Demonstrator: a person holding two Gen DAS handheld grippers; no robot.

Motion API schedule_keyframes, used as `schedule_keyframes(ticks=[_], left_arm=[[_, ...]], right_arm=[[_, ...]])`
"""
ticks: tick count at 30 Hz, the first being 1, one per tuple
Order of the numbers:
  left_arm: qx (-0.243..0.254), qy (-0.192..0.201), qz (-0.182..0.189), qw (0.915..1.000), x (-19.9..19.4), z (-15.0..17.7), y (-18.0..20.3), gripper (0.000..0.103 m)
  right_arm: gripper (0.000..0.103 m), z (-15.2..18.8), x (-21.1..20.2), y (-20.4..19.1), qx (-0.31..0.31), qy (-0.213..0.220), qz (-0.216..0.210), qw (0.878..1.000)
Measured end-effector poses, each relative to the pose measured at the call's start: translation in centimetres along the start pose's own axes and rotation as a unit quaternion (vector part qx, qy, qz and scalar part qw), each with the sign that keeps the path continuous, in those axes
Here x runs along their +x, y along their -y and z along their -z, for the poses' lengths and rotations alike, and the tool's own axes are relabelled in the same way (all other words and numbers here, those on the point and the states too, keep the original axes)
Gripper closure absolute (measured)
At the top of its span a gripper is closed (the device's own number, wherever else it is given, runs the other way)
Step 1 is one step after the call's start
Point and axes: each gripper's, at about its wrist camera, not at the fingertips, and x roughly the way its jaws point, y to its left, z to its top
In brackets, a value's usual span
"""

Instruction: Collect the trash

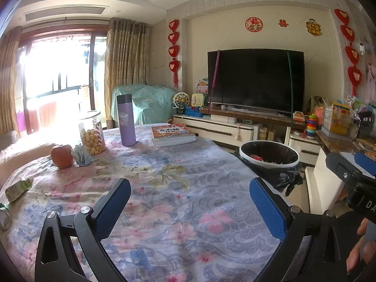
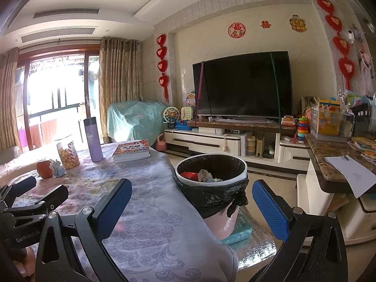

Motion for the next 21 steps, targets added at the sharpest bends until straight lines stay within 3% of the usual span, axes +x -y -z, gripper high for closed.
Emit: schedule_keyframes(ticks=[21], left_arm=[[-0.001,-0.004,0.0,1.0,0.29,0.17,-0.11,0.001]], right_arm=[[0.0,-0.1,-0.04,-0.22,0.003,0.0,-0.005,1.0]])
